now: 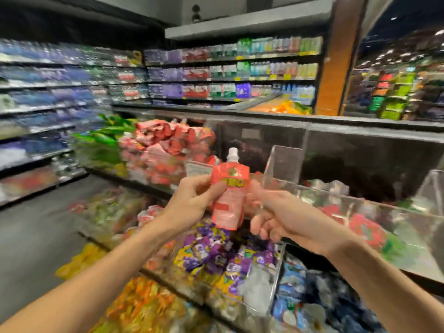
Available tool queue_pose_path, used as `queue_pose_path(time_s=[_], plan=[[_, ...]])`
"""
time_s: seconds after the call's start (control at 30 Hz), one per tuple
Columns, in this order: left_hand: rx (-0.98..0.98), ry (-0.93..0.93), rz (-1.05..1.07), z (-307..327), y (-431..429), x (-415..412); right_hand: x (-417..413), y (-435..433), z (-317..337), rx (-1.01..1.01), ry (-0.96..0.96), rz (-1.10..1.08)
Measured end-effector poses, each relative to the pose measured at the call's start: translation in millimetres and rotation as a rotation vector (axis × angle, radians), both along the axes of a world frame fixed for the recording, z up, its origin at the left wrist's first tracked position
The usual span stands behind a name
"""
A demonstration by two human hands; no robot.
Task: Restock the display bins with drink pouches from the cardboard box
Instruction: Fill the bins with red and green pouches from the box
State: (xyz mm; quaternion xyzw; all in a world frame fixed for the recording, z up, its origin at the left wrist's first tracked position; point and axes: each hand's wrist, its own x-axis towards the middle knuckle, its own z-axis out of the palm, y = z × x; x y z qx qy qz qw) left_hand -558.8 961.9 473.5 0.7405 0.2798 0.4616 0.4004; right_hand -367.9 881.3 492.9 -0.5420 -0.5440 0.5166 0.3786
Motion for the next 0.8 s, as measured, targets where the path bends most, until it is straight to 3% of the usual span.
queue_pose_path(time_s=[0.07, 0.2, 0.33, 0.43, 0.57, 0.7, 0.8], plan=[[-0.139, -0.063, 0.081, -3.7, -7.3, -10.9, -20.0, 2.0, -8.8, 0.189, -0.163, -0.032], [-0.243, -0.046, 0.141, -1.6, -9.2, -22.8, -52.4, 8.4, -17.2, 0.281, 0.020, -0.066], [-0.167, -0.073, 0.218, 18.8, 16.1, -19.2, -54.5, 29.4, 3.4, 0.314, 0.054, -0.158], [-0.193, -0.082, 0.072, 39.9, 50.2, -13.0, -42.6, 56.2, 32.2, 0.295, 0.014, -0.270], [-0.036, 0.216, -0.136, 65.9, 118.4, -10.0, -30.5, 115.4, 60.1, 0.249, -0.047, -0.407], [0.025, 0.370, -0.183, 68.4, 193.1, 11.5, -31.3, 169.8, 63.4, 0.135, -0.146, -0.544], [0.144, 0.588, -0.214, 52.8, 237.4, 30.5, -35.7, 199.5, 49.8, 0.056, -0.211, -0.621]])
